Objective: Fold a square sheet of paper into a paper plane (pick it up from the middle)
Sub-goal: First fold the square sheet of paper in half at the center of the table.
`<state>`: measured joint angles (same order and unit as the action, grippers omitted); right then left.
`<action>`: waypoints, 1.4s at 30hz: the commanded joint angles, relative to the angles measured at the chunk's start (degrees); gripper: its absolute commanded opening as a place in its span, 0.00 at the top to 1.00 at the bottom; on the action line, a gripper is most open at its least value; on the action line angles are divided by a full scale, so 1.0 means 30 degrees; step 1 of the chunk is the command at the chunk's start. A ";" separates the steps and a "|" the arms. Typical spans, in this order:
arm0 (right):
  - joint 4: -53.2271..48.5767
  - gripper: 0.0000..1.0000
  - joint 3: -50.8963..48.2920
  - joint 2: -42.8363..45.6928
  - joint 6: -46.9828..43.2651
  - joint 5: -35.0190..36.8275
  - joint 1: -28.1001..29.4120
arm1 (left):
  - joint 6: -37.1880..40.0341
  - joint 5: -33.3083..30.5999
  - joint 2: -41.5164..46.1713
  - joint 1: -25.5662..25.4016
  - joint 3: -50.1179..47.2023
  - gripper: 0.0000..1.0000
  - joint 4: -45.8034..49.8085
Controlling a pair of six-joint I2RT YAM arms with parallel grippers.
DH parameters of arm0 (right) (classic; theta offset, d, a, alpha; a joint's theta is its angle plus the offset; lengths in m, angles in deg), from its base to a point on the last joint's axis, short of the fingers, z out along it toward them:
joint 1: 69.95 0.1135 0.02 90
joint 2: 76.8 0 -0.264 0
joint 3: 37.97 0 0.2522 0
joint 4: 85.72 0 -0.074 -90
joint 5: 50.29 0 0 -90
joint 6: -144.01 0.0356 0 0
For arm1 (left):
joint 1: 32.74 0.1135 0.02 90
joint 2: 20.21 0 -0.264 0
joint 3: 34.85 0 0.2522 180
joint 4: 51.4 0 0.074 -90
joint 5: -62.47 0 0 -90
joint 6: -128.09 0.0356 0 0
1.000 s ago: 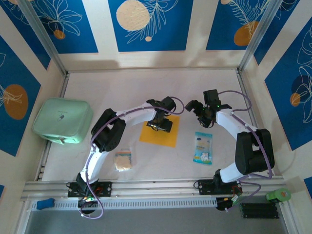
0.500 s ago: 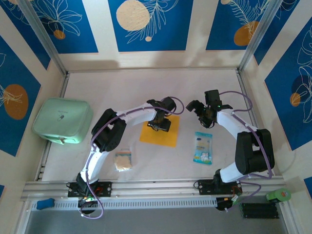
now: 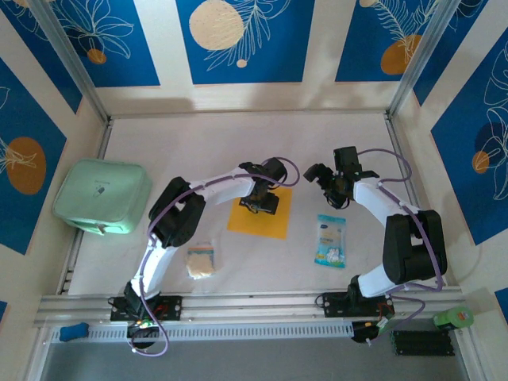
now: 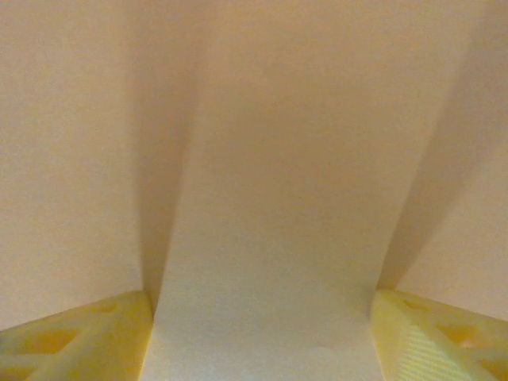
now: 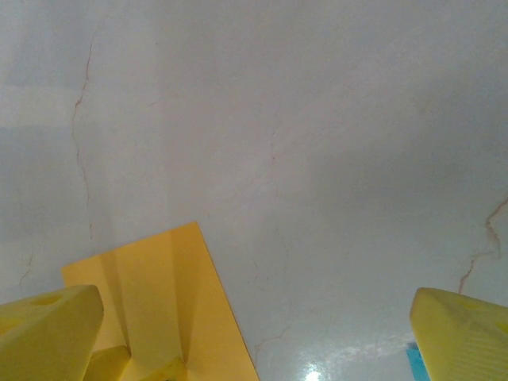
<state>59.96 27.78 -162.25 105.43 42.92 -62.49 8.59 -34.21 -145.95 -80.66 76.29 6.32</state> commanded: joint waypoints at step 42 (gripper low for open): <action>0.1440 0.01 -0.1043 0.0646 -0.0463 -0.1816 -0.0524 | -0.0402 0.2538 0.4170 0.0430 -0.3062 0.73 -0.3412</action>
<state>62.12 25.40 -162.47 105.34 40.80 -63.67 6.84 -31.50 -139.21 -80.33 68.77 0.60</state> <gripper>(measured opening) 0.987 0.282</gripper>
